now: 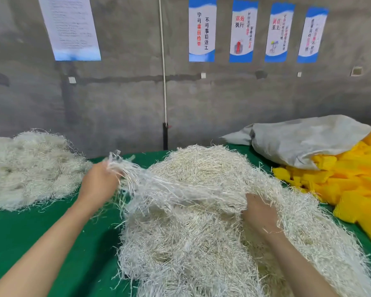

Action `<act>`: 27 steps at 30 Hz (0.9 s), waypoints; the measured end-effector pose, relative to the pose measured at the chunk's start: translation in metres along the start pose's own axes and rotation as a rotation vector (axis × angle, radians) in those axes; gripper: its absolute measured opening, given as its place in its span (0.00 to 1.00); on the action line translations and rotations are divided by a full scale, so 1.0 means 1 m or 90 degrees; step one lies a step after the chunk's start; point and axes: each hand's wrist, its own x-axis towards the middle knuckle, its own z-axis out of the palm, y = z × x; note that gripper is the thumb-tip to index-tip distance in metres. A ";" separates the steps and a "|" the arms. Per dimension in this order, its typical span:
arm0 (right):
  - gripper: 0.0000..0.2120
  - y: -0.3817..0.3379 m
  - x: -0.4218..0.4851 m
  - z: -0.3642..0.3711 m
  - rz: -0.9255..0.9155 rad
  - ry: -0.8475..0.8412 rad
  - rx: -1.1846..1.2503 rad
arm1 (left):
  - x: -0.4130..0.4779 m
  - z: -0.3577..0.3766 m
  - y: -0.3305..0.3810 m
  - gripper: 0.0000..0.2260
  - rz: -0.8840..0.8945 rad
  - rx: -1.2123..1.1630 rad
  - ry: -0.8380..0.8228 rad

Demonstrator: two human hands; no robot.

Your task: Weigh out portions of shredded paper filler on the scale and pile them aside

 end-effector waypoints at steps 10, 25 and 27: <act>0.46 -0.034 -0.021 -0.042 -0.137 -0.116 0.039 | -0.017 0.022 0.038 0.21 -0.307 -0.604 -0.112; 0.46 -0.145 -0.071 -0.068 -0.416 -0.086 0.311 | -0.020 0.025 0.077 0.20 -0.359 -0.779 0.019; 0.32 -0.147 -0.053 -0.026 -0.400 -0.145 0.311 | -0.016 0.016 0.075 0.13 -0.354 -0.761 0.039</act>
